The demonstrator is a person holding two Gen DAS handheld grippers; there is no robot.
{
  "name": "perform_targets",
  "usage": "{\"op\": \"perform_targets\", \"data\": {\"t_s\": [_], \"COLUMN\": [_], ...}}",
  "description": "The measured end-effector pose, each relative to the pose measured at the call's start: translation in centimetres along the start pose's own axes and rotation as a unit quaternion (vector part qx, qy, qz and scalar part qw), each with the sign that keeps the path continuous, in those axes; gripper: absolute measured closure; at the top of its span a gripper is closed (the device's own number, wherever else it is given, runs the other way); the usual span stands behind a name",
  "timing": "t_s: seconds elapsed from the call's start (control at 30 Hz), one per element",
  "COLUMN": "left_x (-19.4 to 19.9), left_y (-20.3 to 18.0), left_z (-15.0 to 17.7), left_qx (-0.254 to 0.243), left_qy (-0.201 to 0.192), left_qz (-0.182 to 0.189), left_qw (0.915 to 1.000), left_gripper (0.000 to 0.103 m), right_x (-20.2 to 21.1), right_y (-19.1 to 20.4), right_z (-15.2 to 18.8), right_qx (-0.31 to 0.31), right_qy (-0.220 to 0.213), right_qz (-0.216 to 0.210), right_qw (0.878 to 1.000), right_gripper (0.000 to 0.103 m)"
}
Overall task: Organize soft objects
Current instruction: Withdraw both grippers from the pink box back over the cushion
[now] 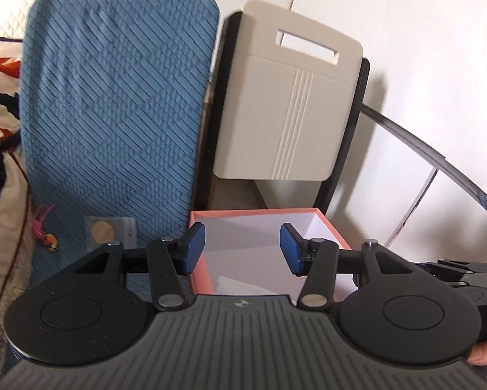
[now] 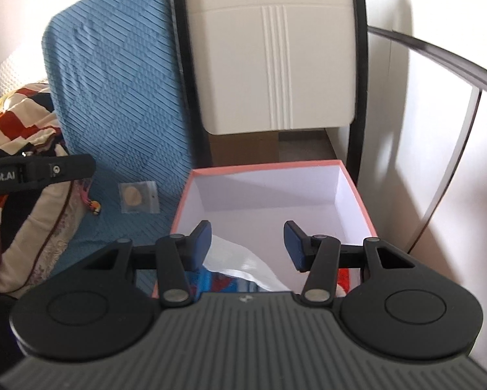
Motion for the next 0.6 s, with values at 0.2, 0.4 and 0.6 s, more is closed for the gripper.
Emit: {"op": "perform_targets", "data": {"t_s": [0.2, 0.4, 0.6], "left_x": [2.8, 4.5, 5.2], "left_y": [2.5, 5.2, 8.2], "left_z": [0.6, 1.5, 3.4], "left_qx": [0.005, 0.022, 0.027], "left_qy": [-0.03, -0.045, -0.045], "left_qz": [-0.012, -0.014, -0.033], "left_qw": [0.9995, 0.9986, 0.9981], "left_gripper": [0.046, 0.046, 0.046], "right_x": [0.6, 0.9, 0.5], "right_y": [3.8, 7.6, 10.9], "right_z": [0.8, 2.5, 3.8], "right_qx": [0.018, 0.033, 0.048], "right_qy": [-0.004, -0.005, -0.013], "right_qz": [-0.004, -0.011, -0.017], "right_qw": [1.0, 0.999, 0.999], "right_gripper": [0.051, 0.051, 0.051]}}
Point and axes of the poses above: each gripper's, at about its wrist camera, not at the fingertips, and x roughly against the way its jaws point, y to its left, z to its underside, the point moved 5 cm from there along -x, roughly the way its jaws point, and after that the axes turned 4 degrees about y, right-handed, at the moved point
